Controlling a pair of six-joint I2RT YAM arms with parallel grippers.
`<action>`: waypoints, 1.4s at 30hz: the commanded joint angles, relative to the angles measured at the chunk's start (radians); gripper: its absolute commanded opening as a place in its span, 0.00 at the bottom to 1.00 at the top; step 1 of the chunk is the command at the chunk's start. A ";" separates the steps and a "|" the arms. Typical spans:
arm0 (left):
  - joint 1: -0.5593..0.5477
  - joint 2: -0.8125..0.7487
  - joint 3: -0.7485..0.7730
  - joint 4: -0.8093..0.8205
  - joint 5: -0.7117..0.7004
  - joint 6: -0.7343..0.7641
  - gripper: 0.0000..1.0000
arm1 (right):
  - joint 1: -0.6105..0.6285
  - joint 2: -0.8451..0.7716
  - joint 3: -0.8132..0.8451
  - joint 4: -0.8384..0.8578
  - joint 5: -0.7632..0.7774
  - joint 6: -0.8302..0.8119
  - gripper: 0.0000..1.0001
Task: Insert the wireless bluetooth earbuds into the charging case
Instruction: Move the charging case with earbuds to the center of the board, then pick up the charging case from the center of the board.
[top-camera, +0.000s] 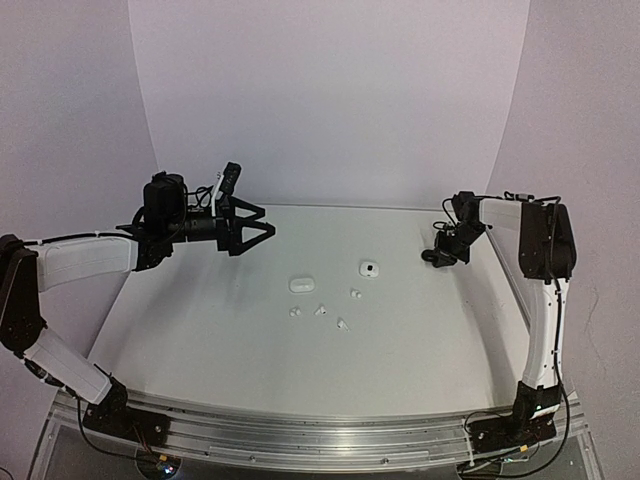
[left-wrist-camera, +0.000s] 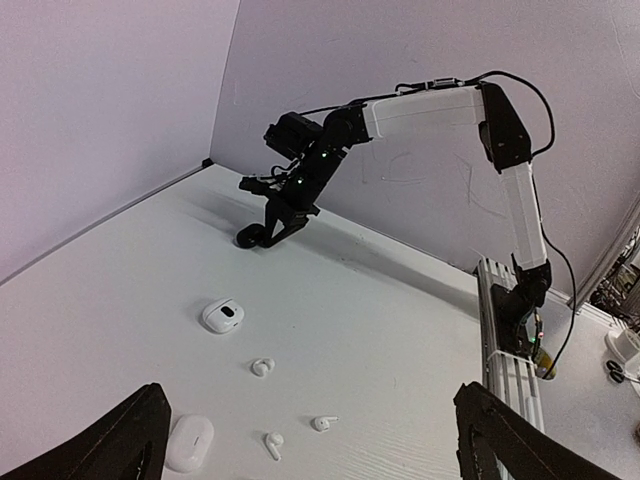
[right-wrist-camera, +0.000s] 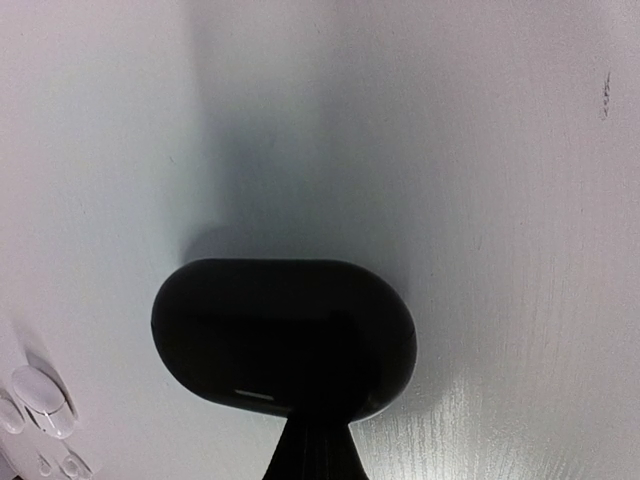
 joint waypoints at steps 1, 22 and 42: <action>0.007 -0.012 0.003 0.019 -0.013 0.016 0.99 | 0.013 -0.111 -0.038 -0.001 -0.025 -0.022 0.01; 0.026 -0.059 -0.048 -0.006 -0.050 0.011 0.99 | 0.340 -0.161 -0.069 0.229 -0.095 -1.005 0.98; 0.026 -0.043 -0.012 -0.056 -0.040 0.050 0.99 | 0.336 0.048 0.026 0.147 -0.117 -1.148 0.89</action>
